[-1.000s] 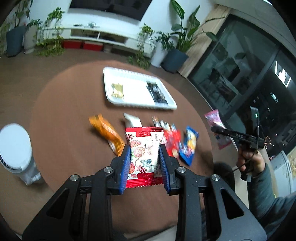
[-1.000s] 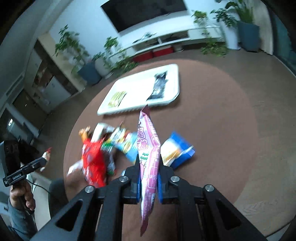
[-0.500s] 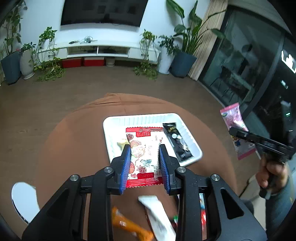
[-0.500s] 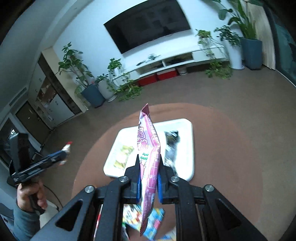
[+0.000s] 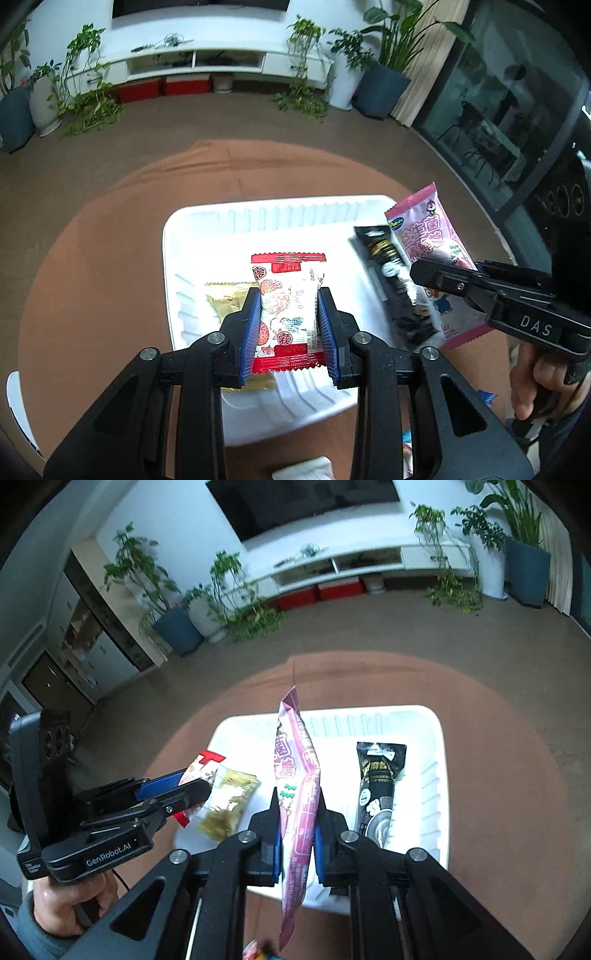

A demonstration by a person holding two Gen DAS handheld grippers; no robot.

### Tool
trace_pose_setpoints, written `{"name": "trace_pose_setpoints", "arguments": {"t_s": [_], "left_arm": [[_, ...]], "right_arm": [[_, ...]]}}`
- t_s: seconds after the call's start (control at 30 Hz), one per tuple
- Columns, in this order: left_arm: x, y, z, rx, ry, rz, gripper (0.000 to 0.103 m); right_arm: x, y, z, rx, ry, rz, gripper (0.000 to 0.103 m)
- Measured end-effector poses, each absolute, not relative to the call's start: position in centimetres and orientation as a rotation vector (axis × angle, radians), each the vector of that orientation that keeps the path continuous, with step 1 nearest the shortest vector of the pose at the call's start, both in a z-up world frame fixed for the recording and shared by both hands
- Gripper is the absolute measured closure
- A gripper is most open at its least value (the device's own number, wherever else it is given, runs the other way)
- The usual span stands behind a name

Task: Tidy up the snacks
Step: 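Carry both packets into the white tray and open both tools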

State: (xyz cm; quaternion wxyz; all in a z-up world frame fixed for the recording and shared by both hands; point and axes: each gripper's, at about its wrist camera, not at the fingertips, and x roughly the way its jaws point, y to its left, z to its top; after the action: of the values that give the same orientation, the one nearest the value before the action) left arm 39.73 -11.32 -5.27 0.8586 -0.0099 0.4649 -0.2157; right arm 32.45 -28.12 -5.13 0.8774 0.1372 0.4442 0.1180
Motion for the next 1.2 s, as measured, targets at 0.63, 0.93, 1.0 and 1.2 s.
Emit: {"name": "trace_pose_setpoints", "arguments": {"t_s": [0.63, 0.93, 1.0, 1.2], "left_arm": [[41.5, -14.7, -11.7, 0.102, 1.025, -0.428, 0.073], [41.7, -14.8, -11.4, 0.097, 1.008, -0.411, 0.046], [41.3, -14.4, -10.9, 0.083, 1.001, -0.407, 0.043], [39.4, -13.1, -8.0, 0.057, 0.957, -0.413, 0.032]], "right_arm": [[35.7, -27.0, -11.6, 0.207, 1.068, 0.196, 0.087], [35.1, -27.0, -10.9, 0.188, 1.054, 0.200, 0.062], [34.8, -27.0, -10.3, 0.181, 1.043, 0.196, 0.056], [33.3, -27.6, -7.4, 0.186, 0.984, 0.192, 0.040]]}}
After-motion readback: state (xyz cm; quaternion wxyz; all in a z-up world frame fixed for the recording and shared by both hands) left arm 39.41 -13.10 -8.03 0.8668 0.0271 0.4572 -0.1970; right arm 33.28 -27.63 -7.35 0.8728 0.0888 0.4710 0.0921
